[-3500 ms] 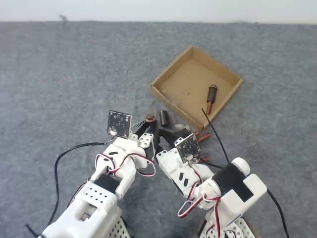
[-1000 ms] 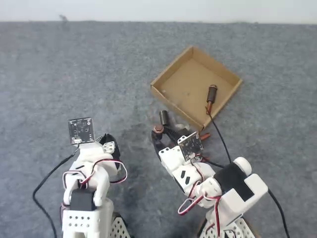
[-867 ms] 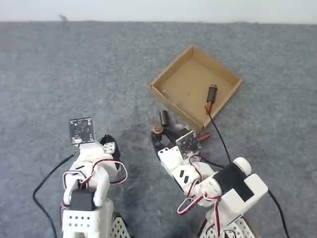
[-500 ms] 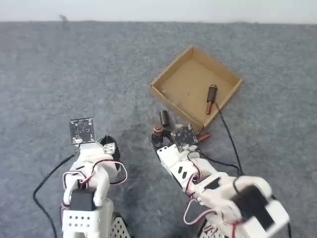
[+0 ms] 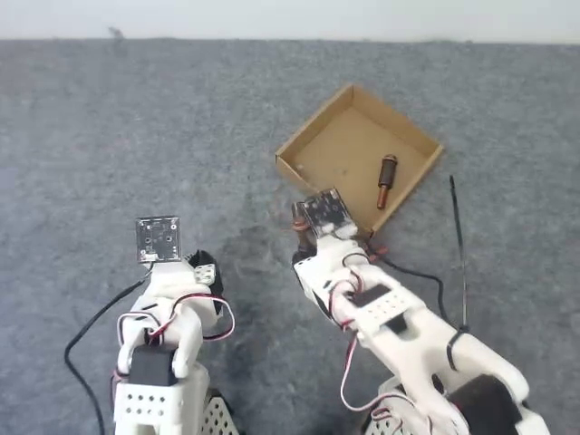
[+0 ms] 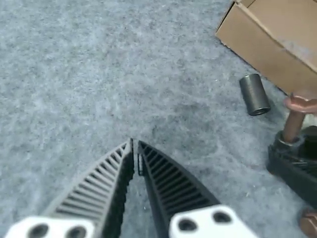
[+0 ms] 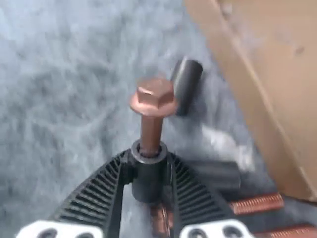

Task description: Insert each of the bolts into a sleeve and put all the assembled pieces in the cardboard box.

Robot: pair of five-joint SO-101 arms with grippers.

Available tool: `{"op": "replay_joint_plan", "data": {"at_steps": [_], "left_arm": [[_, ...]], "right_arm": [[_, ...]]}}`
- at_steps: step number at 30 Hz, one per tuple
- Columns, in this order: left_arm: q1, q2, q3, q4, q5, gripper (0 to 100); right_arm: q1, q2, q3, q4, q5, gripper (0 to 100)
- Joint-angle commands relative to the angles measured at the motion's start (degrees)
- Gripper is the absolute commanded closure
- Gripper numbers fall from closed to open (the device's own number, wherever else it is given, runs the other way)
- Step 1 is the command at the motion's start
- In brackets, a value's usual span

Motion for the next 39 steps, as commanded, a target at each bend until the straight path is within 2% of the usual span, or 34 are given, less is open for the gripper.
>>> {"op": "replay_joint_plan", "data": {"at_steps": [1,9,16,19,25,32,39], "left_arm": [[0.3,-1.1,-0.8,0.0,-0.5,99],[0.4,2.1,-1.8,-0.5,-0.6,99],[0.0,24.2,-7.9,-9.2,-0.7,99],[-0.1,34.3,-11.2,-12.0,-1.3,99],[-0.1,47.6,-16.8,-12.5,-4.9,99],[-0.2,49.8,-17.5,-13.9,-4.7,99],[-0.3,49.8,-17.3,-14.0,-4.7,99]], "right_arm": [[0.9,-2.2,-6.0,11.4,0.3,99.3],[1.3,-2.2,-15.2,27.5,0.2,99.3],[2.9,-2.4,-27.2,44.4,0.1,99.3],[6.2,-2.2,-32.3,50.0,0.1,99.3],[14.4,-2.2,-43.9,59.4,0.4,99.3],[18.3,0.3,-58.0,69.2,0.4,99.3],[19.2,15.3,-77.5,77.3,0.3,99.3]]}}
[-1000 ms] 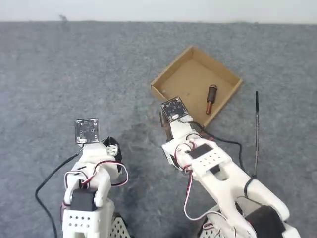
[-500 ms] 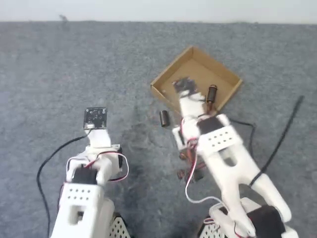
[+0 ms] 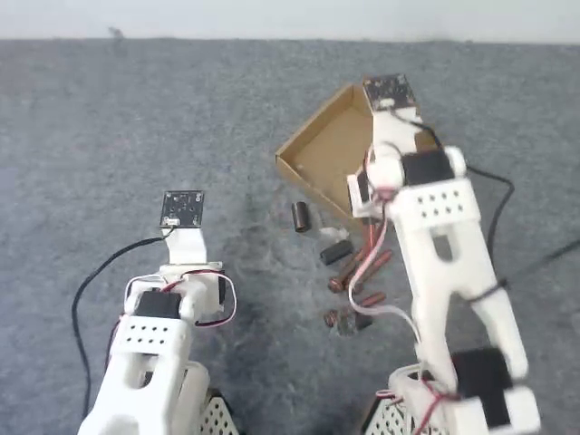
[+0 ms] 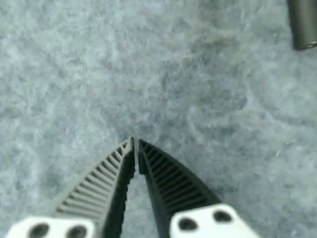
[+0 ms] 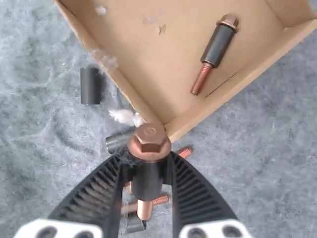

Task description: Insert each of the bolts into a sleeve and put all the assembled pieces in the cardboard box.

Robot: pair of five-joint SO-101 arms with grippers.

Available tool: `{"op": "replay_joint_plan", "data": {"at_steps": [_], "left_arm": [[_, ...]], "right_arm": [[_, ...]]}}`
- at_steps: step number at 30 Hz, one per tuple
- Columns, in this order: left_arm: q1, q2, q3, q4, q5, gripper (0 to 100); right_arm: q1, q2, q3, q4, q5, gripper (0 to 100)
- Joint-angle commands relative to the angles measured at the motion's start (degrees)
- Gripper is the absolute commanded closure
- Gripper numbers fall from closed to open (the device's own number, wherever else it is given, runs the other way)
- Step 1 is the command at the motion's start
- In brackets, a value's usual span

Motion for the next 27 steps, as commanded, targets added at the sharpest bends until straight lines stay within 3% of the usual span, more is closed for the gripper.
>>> {"op": "replay_joint_plan", "data": {"at_steps": [1,15,27], "left_arm": [[-1.0,0.3,-2.9,-1.1,-0.4,99],[-2.9,0.3,-2.9,-1.1,-0.3,99],[-2.9,0.3,-2.9,-1.1,-0.3,99]], "right_arm": [[1.5,6.0,-14.2,3.6,0.3,99.3],[5.1,40.7,-49.4,6.0,0.2,99.3],[5.1,60.4,-70.2,6.1,0.1,99.1]]}}
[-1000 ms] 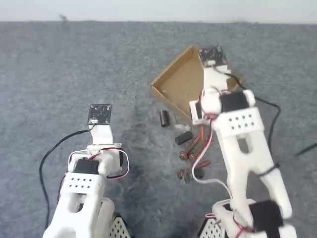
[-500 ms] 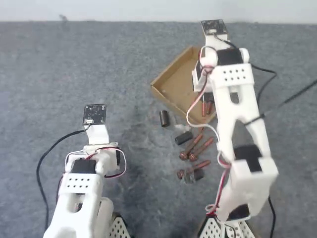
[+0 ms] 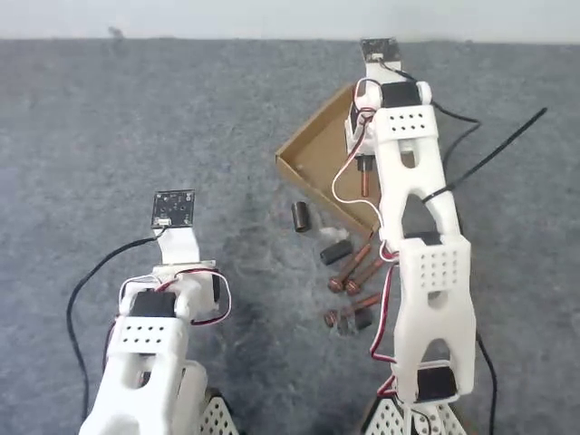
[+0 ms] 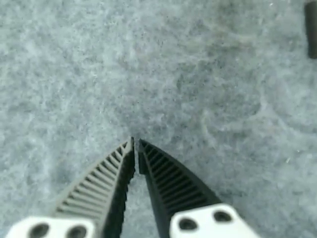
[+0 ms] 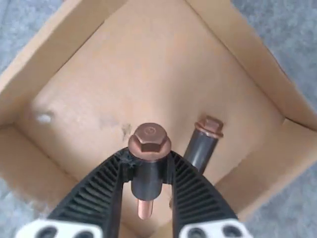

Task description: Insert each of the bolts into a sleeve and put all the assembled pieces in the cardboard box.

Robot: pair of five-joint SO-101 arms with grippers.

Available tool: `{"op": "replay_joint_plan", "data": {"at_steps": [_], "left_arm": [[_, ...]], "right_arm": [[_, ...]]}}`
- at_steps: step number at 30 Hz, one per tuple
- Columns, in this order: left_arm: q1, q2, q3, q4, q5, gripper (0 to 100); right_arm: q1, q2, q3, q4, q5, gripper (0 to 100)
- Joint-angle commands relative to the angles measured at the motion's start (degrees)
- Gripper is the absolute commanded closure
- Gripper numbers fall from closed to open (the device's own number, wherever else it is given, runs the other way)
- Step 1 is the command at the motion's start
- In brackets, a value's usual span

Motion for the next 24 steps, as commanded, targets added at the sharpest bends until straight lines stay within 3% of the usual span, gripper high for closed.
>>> {"op": "replay_joint_plan", "data": {"at_steps": [1,4,9,16,22,24], "left_arm": [[-0.2,0.3,-2.9,-1.1,-0.3,99],[-0.2,0.3,-2.9,-1.1,-0.3,99],[-0.2,0.3,-2.9,-1.1,-0.4,99],[-0.2,0.3,-2.9,-1.1,-0.4,99],[-0.3,0.3,-2.9,-1.1,-0.4,99],[-0.3,0.3,-2.9,-1.1,-0.4,99]], "right_arm": [[0.7,1.2,-8.4,0.4,0.1,99.1],[0.6,3.8,-11.6,0.5,0.1,98.6],[0.4,5.5,-13.0,3.4,0.4,88.4],[0.6,1.6,-13.1,6.3,0.2,89.0],[0.0,-4.8,-13.0,12.1,0.4,99.7],[-0.6,-7.0,-13.0,14.5,0.4,98.7]]}}
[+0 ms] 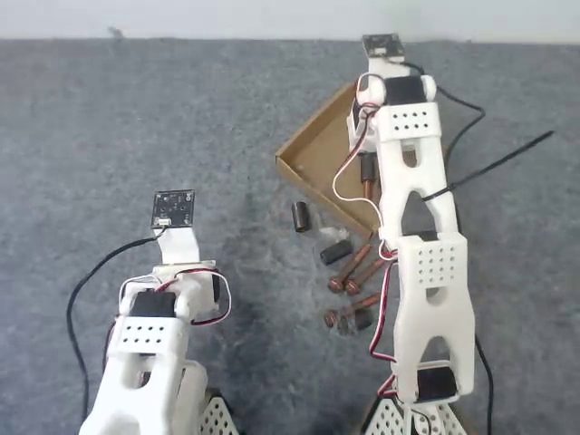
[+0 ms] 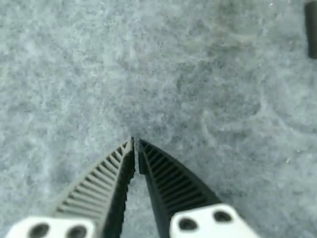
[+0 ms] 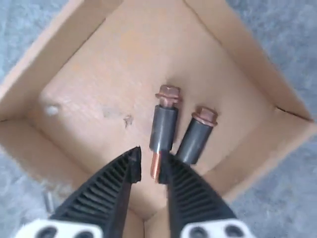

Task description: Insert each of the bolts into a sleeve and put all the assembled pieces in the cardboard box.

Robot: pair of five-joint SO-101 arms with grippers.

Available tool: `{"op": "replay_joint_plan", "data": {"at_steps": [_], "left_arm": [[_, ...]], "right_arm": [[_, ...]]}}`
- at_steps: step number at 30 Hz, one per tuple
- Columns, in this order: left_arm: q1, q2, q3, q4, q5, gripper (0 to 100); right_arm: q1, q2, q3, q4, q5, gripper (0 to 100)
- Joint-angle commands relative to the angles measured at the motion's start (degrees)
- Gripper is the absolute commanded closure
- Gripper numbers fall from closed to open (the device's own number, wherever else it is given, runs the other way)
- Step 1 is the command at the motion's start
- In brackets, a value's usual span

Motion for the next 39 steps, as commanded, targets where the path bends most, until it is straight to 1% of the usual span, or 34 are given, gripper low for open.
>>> {"op": "replay_joint_plan", "data": {"at_steps": [1,7,10,16,20,25,28,39], "left_arm": [[-0.3,0.3,-2.9,-1.1,-0.4,99],[-0.4,0.3,-2.9,-1.1,-0.4,99],[-0.4,0.3,-2.9,-1.1,-0.4,99],[-0.4,0.3,-3.0,-1.3,-0.4,99],[-0.4,0.3,-2.9,-1.8,-0.4,99],[-0.4,0.3,-2.9,-1.7,-0.4,99],[-0.4,0.4,-2.9,-1.7,-0.4,99],[-0.1,0.4,-2.9,-1.9,-0.4,99]], "right_arm": [[-0.8,-8.5,-2.6,3.7,0.4,99.2],[-0.7,-13.3,-2.4,4.1,0.5,99.4],[-1.6,-16.2,0.8,4.1,0.5,99.4],[-5.0,-25.2,17.9,3.8,0.9,99.4],[-9.3,-29.8,28.2,3.8,5.5,99.3],[-13.4,-31.8,32.8,3.5,4.5,99.3],[-14.5,-31.8,33.8,1.7,4.7,99.3],[-15.4,-31.7,47.1,-13.7,5.1,99.2]]}}
